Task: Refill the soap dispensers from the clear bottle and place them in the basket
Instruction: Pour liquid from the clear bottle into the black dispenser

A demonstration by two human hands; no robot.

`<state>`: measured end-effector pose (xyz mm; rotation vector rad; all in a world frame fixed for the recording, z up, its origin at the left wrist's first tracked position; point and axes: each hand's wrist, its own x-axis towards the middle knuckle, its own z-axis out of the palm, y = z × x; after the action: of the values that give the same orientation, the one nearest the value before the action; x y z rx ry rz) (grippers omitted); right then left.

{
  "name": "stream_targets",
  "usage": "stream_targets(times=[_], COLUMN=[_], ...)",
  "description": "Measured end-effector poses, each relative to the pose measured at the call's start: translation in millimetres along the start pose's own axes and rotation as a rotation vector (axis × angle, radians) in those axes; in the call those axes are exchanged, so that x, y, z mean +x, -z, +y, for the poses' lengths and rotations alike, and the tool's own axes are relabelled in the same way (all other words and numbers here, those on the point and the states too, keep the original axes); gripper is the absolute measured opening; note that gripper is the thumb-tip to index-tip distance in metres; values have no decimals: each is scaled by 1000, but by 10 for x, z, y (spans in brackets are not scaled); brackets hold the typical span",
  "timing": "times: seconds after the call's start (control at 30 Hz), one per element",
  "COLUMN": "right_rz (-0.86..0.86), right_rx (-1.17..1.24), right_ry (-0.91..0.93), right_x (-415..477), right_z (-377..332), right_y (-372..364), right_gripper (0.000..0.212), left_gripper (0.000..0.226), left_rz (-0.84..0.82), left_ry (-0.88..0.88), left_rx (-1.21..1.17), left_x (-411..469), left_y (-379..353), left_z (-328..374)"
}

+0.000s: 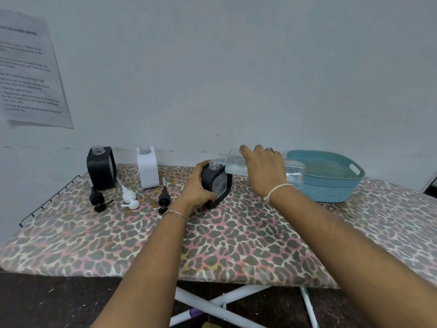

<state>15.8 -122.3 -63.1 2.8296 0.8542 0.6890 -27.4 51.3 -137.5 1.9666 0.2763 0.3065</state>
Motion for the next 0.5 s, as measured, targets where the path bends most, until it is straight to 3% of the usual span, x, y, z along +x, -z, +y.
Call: stream_targets(times=[0.5], right_rz=[1], right_rx=[39], right_ry=[-13], right_x=[11], right_z=[11], right_y=[-30], right_gripper=[63], left_gripper=[100], left_rz=[4], left_ry=[-1], left_rx=[12], left_x=[-4], left_y=[-2], left_z=[8])
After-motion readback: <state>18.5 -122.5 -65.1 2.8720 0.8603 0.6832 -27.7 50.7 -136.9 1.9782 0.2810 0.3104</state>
